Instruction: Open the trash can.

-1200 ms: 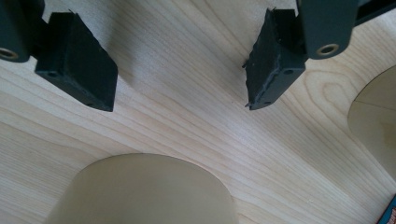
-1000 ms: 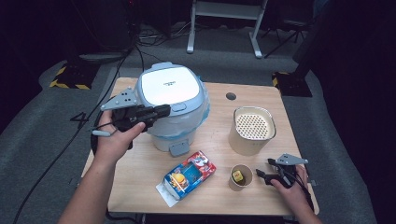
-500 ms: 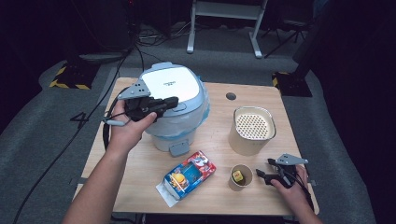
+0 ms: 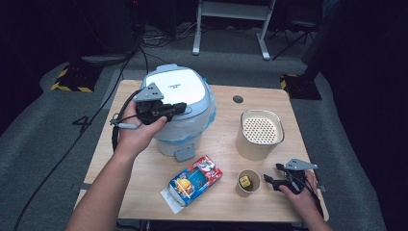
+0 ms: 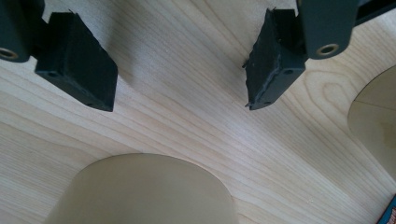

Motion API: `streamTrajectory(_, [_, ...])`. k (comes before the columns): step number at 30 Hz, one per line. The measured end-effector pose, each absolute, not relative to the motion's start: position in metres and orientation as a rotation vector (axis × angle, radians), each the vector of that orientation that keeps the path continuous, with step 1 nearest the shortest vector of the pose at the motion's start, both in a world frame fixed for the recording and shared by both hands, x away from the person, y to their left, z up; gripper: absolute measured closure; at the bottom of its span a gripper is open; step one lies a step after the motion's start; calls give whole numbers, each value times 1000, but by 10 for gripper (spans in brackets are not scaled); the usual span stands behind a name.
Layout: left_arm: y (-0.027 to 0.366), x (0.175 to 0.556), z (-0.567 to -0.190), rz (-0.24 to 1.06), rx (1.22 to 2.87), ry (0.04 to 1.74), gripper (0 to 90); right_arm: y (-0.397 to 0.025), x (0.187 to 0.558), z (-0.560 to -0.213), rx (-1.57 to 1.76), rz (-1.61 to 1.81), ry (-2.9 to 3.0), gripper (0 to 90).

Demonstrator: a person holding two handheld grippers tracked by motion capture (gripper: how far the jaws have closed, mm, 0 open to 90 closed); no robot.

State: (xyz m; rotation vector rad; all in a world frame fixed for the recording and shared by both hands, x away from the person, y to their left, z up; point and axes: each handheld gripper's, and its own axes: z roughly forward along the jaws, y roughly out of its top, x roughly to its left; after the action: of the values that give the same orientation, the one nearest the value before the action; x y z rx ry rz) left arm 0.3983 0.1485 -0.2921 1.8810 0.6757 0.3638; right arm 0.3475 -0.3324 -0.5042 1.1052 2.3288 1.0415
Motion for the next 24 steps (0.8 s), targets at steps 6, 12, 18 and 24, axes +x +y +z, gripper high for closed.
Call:
streamTrajectory(6, [144,397,-288,382,1924,684,900,-332,348,-504,1105,1042,2329,252])
streamTrajectory(12, [146,396,-293,365,1896,672,900,-332,347,-504,1105,1040,2329,252])
streamTrajectory(18, [146,394,-291,363,1885,677,831,-332,348,-504,1105,1040,2329,252])
streamTrajectory(24, [139,376,-294,289,1778,578,517,-332,348,-504,1104,1040,2329,252])
